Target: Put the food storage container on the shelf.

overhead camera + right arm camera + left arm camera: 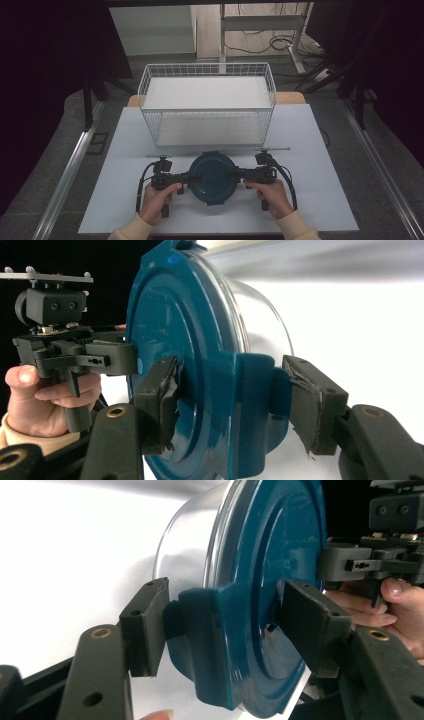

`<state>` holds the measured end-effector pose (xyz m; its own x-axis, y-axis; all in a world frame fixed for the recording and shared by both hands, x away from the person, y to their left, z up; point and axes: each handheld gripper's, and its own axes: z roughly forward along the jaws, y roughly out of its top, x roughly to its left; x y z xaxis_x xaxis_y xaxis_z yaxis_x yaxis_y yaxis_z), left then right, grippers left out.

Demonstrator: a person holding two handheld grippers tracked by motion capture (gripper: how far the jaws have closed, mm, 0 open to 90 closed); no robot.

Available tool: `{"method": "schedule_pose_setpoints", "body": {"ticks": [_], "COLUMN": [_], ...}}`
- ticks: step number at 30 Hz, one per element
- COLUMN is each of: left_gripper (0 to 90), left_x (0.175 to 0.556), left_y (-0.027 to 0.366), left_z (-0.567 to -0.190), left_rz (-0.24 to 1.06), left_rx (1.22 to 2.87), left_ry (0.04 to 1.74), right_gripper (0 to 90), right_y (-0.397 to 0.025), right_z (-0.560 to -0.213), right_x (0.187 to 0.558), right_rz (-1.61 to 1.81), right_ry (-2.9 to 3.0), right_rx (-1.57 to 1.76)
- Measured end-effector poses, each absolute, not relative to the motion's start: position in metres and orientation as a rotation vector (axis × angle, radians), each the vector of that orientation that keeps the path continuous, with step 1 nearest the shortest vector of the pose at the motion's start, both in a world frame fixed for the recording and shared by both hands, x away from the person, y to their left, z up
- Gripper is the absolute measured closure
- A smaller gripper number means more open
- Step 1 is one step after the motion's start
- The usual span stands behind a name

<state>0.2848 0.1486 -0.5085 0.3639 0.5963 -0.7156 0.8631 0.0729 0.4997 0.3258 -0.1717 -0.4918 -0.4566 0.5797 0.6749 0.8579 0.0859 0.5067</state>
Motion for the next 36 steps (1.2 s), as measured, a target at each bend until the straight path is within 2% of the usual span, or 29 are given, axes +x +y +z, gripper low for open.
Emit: {"method": "schedule_pose_setpoints", "body": {"ticks": [36], "left_gripper": [38.6], "left_x": [0.27], "left_y": [0.161], "left_z": [-0.457], "left_rz": [-0.199], "left_rx": [1.638], "left_ry": [1.21], "right_gripper": [42.5], "right_y": [-0.16], "right_z": [-0.439], "right_x": [0.305], "right_rz": [-1.507], "right_ry": [-2.235], "right_rx": [-1.288]}}
